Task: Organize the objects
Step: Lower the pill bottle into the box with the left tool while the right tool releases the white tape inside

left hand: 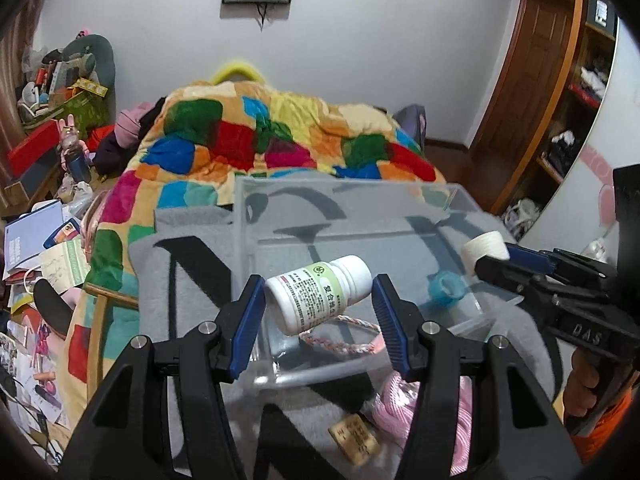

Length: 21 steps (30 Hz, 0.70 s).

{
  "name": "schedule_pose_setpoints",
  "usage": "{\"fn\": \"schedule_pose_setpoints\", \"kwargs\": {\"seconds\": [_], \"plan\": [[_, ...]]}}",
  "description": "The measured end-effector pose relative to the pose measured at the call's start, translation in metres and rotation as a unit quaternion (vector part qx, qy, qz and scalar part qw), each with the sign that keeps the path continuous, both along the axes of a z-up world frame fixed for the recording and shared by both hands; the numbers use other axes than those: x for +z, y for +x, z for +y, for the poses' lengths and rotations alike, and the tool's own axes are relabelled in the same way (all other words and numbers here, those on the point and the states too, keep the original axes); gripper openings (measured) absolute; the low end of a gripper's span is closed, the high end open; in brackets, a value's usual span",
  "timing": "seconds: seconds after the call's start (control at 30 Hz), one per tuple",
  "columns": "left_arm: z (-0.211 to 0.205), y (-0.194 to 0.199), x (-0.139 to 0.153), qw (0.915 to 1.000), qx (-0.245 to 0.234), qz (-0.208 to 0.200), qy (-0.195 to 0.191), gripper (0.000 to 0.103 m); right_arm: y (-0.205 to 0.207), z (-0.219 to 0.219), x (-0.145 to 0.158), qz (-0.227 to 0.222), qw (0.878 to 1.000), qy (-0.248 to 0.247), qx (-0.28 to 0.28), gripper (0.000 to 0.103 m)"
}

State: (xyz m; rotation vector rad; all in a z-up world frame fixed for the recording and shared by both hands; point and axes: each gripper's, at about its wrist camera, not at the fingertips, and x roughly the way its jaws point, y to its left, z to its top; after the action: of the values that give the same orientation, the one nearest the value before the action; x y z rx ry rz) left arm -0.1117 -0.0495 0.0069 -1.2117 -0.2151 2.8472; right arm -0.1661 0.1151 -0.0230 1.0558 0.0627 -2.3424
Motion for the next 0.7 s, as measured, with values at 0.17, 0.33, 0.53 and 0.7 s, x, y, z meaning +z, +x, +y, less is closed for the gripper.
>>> {"fn": "schedule_pose_setpoints", "kwargs": {"seconds": [0.17, 0.33, 0.53, 0.7], "plan": [[0.008, -0.019, -0.013, 0.9998, -0.005, -0.018, 0.004, 0.054, -0.005, -0.013, -0.016, -0.015, 0.999, 0.024, 0.016, 0.036], [0.018, -0.025, -0.019, 0.9995, -0.012, -0.029, -0.01, 0.055, -0.004, -0.017, -0.02, -0.029, 0.999, 0.029, 0.036, 0.037], [0.023, -0.015, -0.016, 0.9994, -0.022, -0.025, -0.01, 0.055, 0.008, -0.016, -0.012, -0.008, 0.998, 0.043, 0.042, 0.037], [0.02, -0.001, 0.0, 0.9997, -0.02, -0.006, -0.012, 0.056, 0.016, -0.009, -0.002, 0.001, 0.998, 0.037, 0.043, 0.037]]}}
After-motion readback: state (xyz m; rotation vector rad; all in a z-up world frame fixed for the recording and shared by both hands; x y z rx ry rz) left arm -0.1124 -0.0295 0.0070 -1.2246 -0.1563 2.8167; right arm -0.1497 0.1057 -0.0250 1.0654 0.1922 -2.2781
